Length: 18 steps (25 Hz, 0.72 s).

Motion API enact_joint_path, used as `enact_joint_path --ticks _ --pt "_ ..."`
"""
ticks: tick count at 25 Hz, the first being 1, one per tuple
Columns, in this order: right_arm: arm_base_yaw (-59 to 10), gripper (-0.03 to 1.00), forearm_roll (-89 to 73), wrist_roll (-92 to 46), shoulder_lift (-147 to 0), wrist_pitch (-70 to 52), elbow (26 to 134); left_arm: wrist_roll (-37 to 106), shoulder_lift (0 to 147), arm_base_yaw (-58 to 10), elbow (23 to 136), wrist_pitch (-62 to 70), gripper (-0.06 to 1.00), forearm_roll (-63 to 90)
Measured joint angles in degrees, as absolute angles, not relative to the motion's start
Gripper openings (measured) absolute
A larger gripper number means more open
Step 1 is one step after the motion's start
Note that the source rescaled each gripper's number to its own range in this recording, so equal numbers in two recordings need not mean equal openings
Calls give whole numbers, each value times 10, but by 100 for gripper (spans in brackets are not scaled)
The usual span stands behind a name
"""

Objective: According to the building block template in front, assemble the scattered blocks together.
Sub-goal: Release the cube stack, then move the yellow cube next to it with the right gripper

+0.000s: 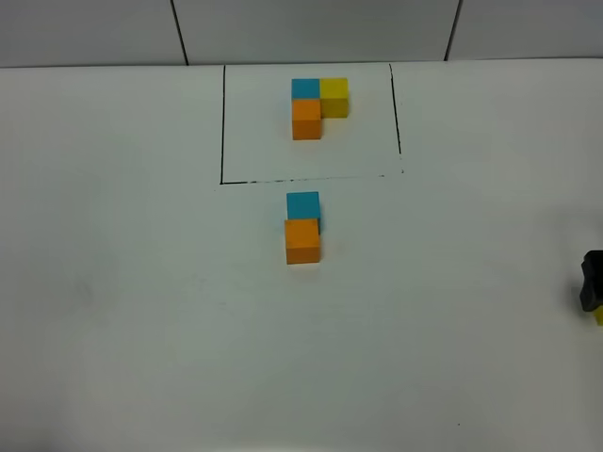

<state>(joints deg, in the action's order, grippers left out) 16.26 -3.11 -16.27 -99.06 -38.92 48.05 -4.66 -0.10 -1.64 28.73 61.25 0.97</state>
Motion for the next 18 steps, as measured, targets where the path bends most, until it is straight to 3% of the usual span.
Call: enact_joint_path --ticks 5,9,12,14,15,16,18 --pt "172 86 -32 -165 -1018 -373 481 -47 -1 -16 287 613 67 10" --pt "174 76 -32 -165 -1025 -368 481 -47 -1 -16 287 613 67 10" --pt "174 54 -33 -165 -1026 -368 481 -47 -1 -16 287 613 67 10" --pt "174 25 -33 -165 -1026 -368 481 -47 -1 -16 287 613 67 10" --pt "172 5 -33 -165 -1026 -369 481 -47 -1 -16 287 613 67 10" --pt "168 0 -33 -165 -1026 -369 481 -47 -1 -16 287 613 67 10" --pt "155 1 -30 -165 -1025 -371 481 -47 -1 -16 287 613 67 10"
